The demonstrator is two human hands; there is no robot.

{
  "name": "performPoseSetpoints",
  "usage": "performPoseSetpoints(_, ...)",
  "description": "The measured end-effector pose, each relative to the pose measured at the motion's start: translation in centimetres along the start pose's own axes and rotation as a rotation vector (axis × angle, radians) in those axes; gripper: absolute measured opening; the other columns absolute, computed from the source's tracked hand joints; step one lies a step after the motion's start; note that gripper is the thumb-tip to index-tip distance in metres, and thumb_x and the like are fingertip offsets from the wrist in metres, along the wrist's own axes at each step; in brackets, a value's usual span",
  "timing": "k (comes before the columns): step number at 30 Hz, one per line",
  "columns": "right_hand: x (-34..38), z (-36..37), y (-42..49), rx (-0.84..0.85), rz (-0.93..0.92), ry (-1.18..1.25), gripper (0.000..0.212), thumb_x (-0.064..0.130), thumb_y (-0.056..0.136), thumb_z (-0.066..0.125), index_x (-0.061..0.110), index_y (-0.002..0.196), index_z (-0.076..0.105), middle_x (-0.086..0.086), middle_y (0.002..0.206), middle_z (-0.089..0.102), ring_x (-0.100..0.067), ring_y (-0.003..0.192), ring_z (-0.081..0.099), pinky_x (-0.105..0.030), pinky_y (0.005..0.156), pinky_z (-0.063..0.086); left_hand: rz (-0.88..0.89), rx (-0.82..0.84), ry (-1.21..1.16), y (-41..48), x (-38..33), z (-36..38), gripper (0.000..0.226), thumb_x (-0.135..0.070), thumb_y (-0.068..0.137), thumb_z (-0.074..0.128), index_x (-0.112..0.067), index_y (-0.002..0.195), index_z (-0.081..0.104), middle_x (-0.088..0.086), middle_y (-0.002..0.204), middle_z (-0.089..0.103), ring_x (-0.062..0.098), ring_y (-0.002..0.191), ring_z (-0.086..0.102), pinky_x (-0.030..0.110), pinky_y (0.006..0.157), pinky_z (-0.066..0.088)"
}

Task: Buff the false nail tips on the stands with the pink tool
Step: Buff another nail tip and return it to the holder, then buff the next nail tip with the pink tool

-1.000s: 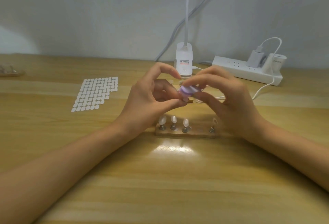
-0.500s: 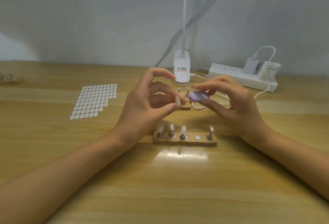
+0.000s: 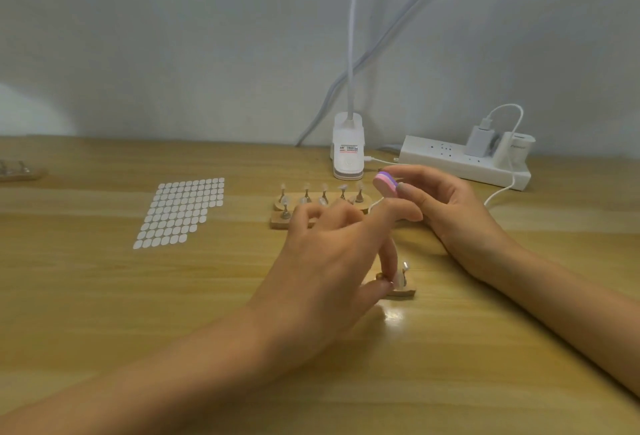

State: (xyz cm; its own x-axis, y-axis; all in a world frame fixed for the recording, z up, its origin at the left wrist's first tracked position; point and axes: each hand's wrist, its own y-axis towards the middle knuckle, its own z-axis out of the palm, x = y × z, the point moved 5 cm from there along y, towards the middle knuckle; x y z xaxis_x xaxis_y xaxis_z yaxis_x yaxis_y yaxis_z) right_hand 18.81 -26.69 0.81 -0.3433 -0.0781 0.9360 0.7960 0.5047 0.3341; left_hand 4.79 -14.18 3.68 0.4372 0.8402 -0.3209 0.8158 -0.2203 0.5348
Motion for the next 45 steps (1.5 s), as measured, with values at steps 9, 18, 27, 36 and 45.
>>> performPoseSetpoints(9, 0.1, 0.4, -0.1, 0.013, 0.046, 0.141, 0.021, 0.026, 0.087, 0.064, 0.028, 0.102, 0.077, 0.002, 0.1, 0.076, -0.009, 0.085, 0.072, -0.021, 0.077, 0.056, -0.14, 0.125, 0.026, 0.3, 1.0, 0.8, 0.065, -0.032, 0.091, 0.069, -0.055, 0.129, 0.021, -0.024, 0.096, 0.062, -0.005, 0.106, 0.039, 0.026, 0.102, 0.016)
performPoseSetpoints(18, 0.1, 0.4, -0.1, 0.011, 0.047, 0.137, 0.021, 0.027, 0.086, 0.064, 0.026, 0.104, 0.076, 0.0, 0.103, 0.076, -0.011, 0.088, 0.072, -0.019, 0.078, 0.056, -0.199, 0.149, -0.048, 0.3, 1.9, 1.0, 0.061, -0.039, 0.088, 0.071, -0.057, 0.124, 0.025, -0.024, 0.095, 0.062, -0.006, 0.103, 0.041, 0.024, 0.094, 0.018)
performPoseSetpoints(27, -0.3, -0.1, 0.2, -0.033, 0.102, 0.208, 0.025, 0.021, 0.091, 0.059, 0.019, 0.113, 0.07, -0.005, 0.109, 0.076, -0.021, 0.105, 0.072, -0.023, 0.083, 0.057, -0.158, 0.161, 0.022, 0.6, 1.4, 0.9, 0.064, -0.044, 0.088, 0.071, -0.054, 0.129, 0.024, -0.025, 0.097, 0.064, -0.005, 0.109, 0.046, 0.035, 0.104, 0.021)
performPoseSetpoints(36, -0.6, -0.5, 0.3, -0.036, 0.19, 0.28, 0.037, 0.021, 0.087, 0.059, 0.011, 0.122, 0.066, -0.011, 0.11, 0.072, -0.018, 0.083, 0.064, -0.023, 0.076, 0.058, -0.201, 0.238, -0.003, 0.5, 2.6, 0.3, 0.084, -0.053, 0.069, 0.082, -0.059, 0.131, 0.026, -0.032, 0.093, 0.06, -0.009, 0.103, 0.046, 0.029, 0.101, 0.021)
performPoseSetpoints(45, -0.5, -0.2, 0.3, 0.031, 0.196, 0.272, 0.031, 0.021, 0.084, 0.062, 0.014, 0.114, 0.069, -0.008, 0.104, 0.074, -0.014, 0.078, 0.069, -0.023, 0.076, 0.058, -0.196, 0.342, -0.003, 0.7, 3.8, 0.0, 0.097, -0.058, 0.06, 0.085, -0.065, 0.132, 0.02, -0.041, 0.111, 0.054, -0.012, 0.104, 0.047, 0.015, 0.093, 0.018)
